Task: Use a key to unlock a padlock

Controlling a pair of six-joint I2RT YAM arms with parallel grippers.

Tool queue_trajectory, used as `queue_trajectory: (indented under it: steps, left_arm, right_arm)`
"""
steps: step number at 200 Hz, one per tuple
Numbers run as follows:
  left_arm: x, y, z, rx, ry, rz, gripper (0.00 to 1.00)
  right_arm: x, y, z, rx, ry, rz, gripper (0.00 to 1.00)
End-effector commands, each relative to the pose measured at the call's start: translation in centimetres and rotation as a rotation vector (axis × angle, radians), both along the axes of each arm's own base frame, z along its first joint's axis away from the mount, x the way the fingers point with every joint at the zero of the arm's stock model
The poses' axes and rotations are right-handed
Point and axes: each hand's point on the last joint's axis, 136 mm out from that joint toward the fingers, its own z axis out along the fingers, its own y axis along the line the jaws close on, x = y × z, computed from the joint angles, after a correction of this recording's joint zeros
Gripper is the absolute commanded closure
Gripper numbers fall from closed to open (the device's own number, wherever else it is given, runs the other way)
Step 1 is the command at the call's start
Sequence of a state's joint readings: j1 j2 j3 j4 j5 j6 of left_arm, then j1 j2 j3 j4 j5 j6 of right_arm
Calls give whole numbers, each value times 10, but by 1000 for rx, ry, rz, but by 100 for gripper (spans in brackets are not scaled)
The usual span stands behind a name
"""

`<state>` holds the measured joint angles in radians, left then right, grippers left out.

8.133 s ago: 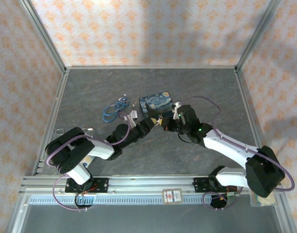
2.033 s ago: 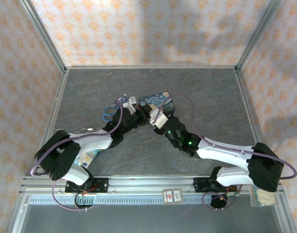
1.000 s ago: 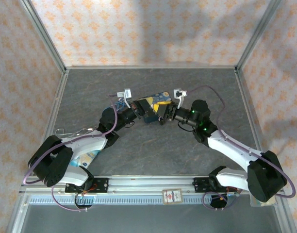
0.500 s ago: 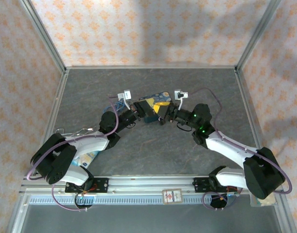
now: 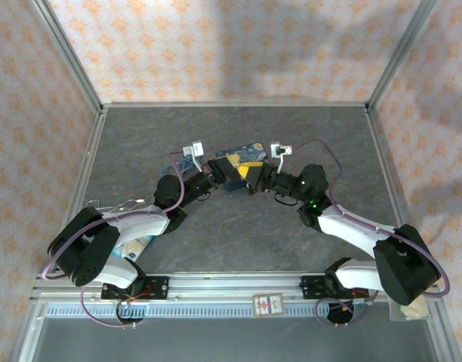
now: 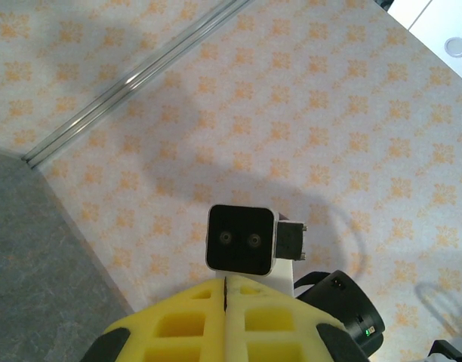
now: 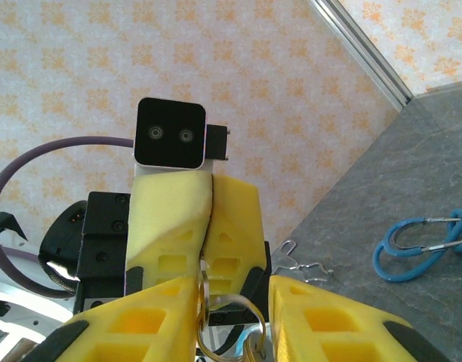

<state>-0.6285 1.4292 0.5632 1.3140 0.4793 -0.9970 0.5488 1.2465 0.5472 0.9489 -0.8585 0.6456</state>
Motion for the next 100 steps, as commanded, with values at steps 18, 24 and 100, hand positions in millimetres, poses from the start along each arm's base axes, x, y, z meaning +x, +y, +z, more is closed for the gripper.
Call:
queue_trajectory:
  steps: [18, 24, 100]
  left_arm:
    - [-6, 0, 13, -47, -45, -6, 100]
    - [-6, -1, 12, -48, -42, -9, 100]
    - [-13, -6, 17, -79, -55, -32, 100]
  right_arm:
    - [-6, -3, 11, 47, -36, 19, 74]
    - [-6, -3, 12, 53, -38, 21, 75]
    - [-5, -1, 15, 86, -35, 38, 83]
